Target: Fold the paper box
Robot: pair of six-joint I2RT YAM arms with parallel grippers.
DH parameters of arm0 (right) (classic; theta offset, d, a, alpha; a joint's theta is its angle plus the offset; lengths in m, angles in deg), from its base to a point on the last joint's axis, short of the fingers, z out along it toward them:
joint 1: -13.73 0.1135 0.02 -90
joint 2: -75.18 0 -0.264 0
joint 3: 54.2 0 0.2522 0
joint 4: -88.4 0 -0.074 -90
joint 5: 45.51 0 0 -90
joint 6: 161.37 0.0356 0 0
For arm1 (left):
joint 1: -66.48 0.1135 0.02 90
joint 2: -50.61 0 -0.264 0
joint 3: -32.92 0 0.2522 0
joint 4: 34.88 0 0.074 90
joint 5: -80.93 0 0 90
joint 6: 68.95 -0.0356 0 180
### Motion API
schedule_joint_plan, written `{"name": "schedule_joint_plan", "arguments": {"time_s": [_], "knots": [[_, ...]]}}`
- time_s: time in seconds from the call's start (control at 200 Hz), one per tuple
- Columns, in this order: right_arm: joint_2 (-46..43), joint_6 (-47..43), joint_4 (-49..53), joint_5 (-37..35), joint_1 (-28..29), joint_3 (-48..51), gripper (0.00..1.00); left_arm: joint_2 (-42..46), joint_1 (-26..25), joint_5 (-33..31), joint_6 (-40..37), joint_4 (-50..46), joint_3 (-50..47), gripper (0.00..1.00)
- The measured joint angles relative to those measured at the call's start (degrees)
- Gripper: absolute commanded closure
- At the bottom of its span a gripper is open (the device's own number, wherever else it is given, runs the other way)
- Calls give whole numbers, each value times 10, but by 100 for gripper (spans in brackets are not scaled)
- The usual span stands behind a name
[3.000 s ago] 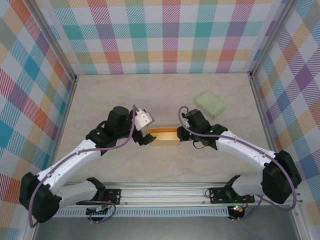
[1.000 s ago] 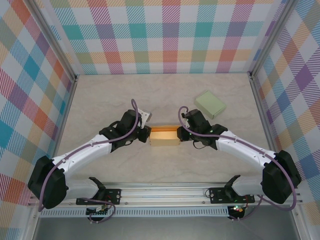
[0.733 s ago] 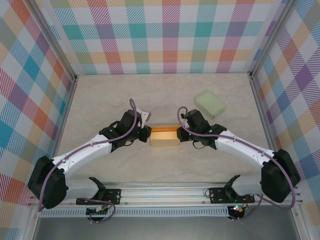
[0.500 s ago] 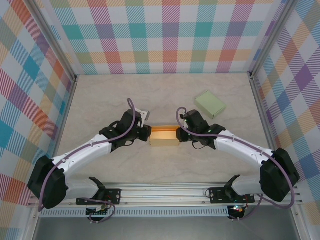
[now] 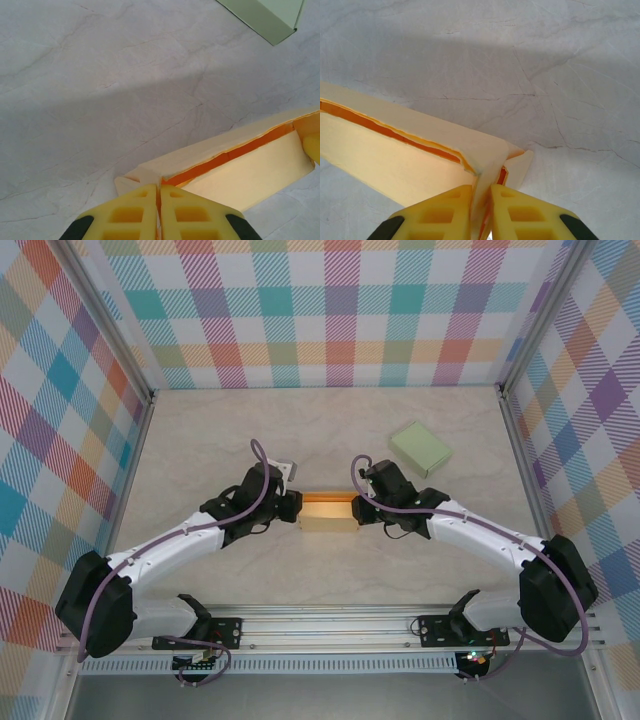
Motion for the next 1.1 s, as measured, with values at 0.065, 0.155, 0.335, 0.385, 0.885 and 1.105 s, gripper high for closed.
{"name": "schedule_joint_plan", "arguments": {"time_s": [0.065, 0.155, 0.335, 0.385, 0.885, 1.105], "knots": [[0, 0, 0, -1, 0, 0, 82, 0, -1, -2, 0, 3, -2, 91], [0, 0, 0, -4, 2, 0, 82, -2, -1, -5, 0, 21, -11, 92], [0, -2, 0, -6, 2, 0, 83, -7, -1, -14, 0, 60, -28, 95], [0, -2, 0, -6, 2, 0, 83, -7, -1, -15, 0, 62, -28, 95], [-29, -27, -93, -53, 17, 67, 87, -9, -13, -44, 0, 116, -57, 95], [-31, -52, -154, -96, 32, 96, 87, -9, -16, -56, 0, 156, -78, 91]]}}
